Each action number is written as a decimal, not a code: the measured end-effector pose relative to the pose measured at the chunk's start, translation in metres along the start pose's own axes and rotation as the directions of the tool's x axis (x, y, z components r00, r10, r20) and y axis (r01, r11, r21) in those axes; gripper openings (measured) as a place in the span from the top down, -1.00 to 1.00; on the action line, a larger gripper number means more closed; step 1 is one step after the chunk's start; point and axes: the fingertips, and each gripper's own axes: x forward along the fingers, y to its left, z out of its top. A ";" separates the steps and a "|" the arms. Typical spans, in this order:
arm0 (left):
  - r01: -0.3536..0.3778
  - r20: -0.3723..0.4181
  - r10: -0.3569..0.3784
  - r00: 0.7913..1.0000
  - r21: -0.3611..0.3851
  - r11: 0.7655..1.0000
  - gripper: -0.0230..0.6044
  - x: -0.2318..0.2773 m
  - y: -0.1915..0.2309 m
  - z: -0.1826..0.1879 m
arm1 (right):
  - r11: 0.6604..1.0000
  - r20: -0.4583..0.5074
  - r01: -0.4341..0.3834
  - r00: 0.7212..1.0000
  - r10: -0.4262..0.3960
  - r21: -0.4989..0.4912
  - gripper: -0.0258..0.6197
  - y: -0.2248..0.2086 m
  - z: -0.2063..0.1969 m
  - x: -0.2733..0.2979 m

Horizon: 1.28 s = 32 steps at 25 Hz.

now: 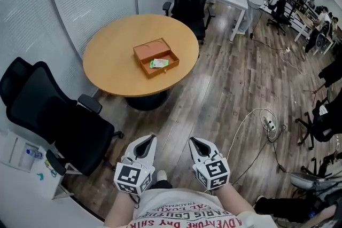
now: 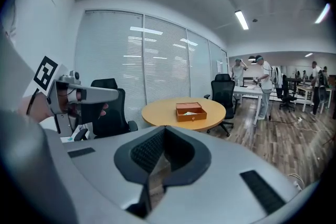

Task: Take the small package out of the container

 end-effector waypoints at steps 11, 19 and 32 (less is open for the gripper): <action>-0.034 -0.004 0.034 0.999 0.001 0.999 0.89 0.057 0.106 0.020 | 1.000 -0.020 0.003 1.000 -0.003 -0.003 0.90 -0.024 0.042 0.116; -0.182 -0.016 0.182 0.983 -0.025 0.983 0.89 0.115 0.164 0.019 | 0.993 -0.020 -0.115 0.993 0.115 -0.016 0.90 -0.071 0.060 0.211; -0.425 0.000 0.429 0.903 -0.126 0.896 0.89 0.295 0.221 0.056 | 0.905 -0.086 -0.401 0.916 0.393 -0.138 0.90 -0.204 0.135 0.359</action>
